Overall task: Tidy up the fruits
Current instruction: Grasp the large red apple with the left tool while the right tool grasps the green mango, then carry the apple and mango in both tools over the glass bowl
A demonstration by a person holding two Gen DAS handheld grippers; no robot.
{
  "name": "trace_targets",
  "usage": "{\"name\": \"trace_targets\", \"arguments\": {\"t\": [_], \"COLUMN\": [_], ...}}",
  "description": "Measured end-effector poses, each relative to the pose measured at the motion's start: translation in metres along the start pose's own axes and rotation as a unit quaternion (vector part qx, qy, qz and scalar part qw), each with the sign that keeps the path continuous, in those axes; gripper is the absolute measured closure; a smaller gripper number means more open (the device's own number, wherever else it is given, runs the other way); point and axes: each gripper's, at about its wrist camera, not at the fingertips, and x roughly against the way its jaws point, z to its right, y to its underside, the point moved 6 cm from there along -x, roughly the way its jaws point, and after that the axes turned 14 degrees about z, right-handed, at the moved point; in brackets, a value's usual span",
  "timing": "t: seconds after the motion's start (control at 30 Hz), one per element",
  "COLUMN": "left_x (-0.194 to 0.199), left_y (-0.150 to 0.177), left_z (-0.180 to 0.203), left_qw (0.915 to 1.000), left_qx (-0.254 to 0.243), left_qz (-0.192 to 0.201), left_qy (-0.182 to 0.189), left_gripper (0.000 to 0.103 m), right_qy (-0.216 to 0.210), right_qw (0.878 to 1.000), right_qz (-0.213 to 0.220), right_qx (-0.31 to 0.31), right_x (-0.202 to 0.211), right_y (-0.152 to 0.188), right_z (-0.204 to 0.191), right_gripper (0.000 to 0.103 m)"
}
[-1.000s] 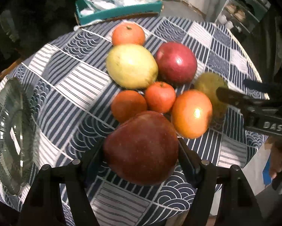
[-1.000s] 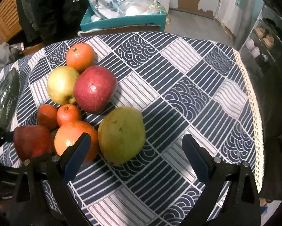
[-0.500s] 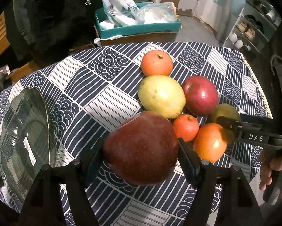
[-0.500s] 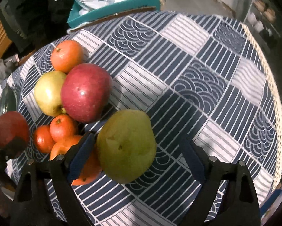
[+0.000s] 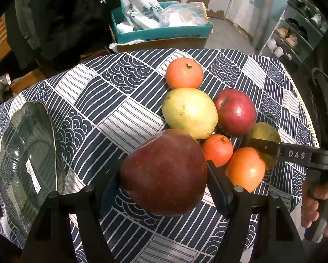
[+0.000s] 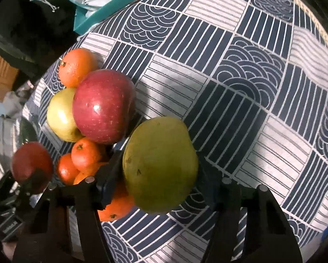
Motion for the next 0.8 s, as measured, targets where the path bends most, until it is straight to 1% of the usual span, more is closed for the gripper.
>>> {"name": "trace_targets", "arguments": {"t": [0.1,0.3,0.53,0.8], "left_x": [0.003,0.013,0.026,0.046], "left_y": [-0.002,-0.008,-0.014,-0.022], "left_z": [-0.001,-0.004,-0.009,-0.015], "left_qw": [1.0000,0.9999,0.9994,0.9985], "left_qx": [0.000,0.002,0.001,0.002], "left_qz": [0.004,0.016,0.033,0.054], "left_qy": [0.000,-0.002,-0.006,-0.007], "left_gripper": [0.028,0.028,0.028,0.028], "right_qy": [0.036,0.077,0.092,0.081], "right_qw": [0.998,0.988,0.978,0.971], "right_qz": [0.024,0.081,0.127,0.162], "right_qx": [0.048,0.103,0.139,0.154], "right_x": [0.006,0.031,0.056,0.081], "right_y": [-0.003,-0.012,-0.020,-0.030], "right_z": [-0.005,-0.012,-0.022,-0.043], "right_gripper": [0.039,0.039,0.039,0.039]}}
